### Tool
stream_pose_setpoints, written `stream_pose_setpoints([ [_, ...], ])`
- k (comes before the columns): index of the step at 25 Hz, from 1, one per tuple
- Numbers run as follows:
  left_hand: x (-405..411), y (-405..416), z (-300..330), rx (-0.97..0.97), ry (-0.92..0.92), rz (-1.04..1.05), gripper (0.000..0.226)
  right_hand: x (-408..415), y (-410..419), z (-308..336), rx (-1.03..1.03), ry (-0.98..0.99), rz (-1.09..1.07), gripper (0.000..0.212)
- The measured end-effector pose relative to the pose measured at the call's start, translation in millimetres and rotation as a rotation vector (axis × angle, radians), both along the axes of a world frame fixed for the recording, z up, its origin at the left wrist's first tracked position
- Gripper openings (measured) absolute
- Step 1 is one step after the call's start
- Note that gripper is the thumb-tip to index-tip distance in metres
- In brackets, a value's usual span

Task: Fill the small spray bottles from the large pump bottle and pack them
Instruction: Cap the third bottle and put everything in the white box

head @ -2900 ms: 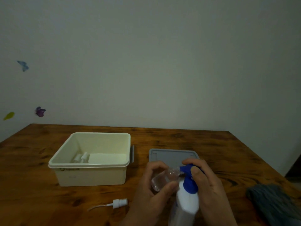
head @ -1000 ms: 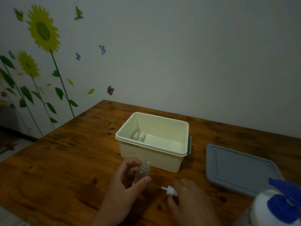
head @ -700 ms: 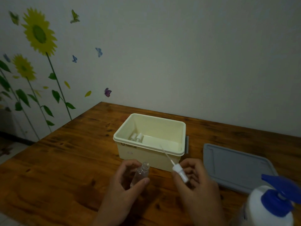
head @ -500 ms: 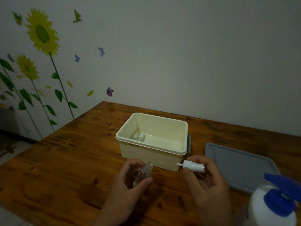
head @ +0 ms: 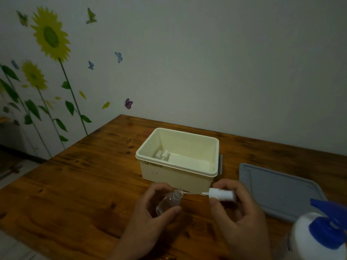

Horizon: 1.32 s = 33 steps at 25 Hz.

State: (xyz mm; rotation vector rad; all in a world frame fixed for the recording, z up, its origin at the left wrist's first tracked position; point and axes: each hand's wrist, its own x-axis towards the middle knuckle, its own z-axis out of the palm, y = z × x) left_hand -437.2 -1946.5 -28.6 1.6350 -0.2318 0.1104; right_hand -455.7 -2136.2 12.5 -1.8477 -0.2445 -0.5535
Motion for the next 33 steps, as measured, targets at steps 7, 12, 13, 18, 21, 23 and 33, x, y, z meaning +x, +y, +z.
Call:
stream_pose_setpoints([
  [7, -1.1, 0.3, -0.4, 0.074, -0.014, -0.026, 0.038, -1.4, -2.4, 14.6, -0.162, -0.009, 0.070, 0.019],
  [12, -1.9, -0.6, 0.8, 0.052, -0.012, -0.055, 0.039, 9.0, 5.8, 26.5, -0.342, 0.068, 0.205, 0.014],
  [13, -2.2, 0.0, 0.6, 0.050, -0.014, -0.065, 0.038, 11.3, 8.9, 25.7, -0.379, 0.069, 0.225, 0.013],
  [18, -3.0, 0.4, 0.1, 0.052, -0.024, -0.048, 0.039, 15.4, 15.5, 24.5, -0.406, 0.131, 0.249, 0.010],
  [21, -3.8, 1.0, -1.0, 0.072, 0.000, -0.062, 0.041, 17.2, 16.0, 27.8, -0.437, 0.183, 0.226, 0.016],
  [23, -4.8, 1.1, -0.1, 0.102, 0.006, -0.056, 0.042, 18.8, 17.0, 26.0, -0.487, 0.169, 0.167, 0.030],
  [33, -4.1, 1.3, -1.2, 0.047, -0.036, -0.076, 0.036, 17.5, 10.4, 28.9, -0.434, 0.179, 0.367, 0.014],
])
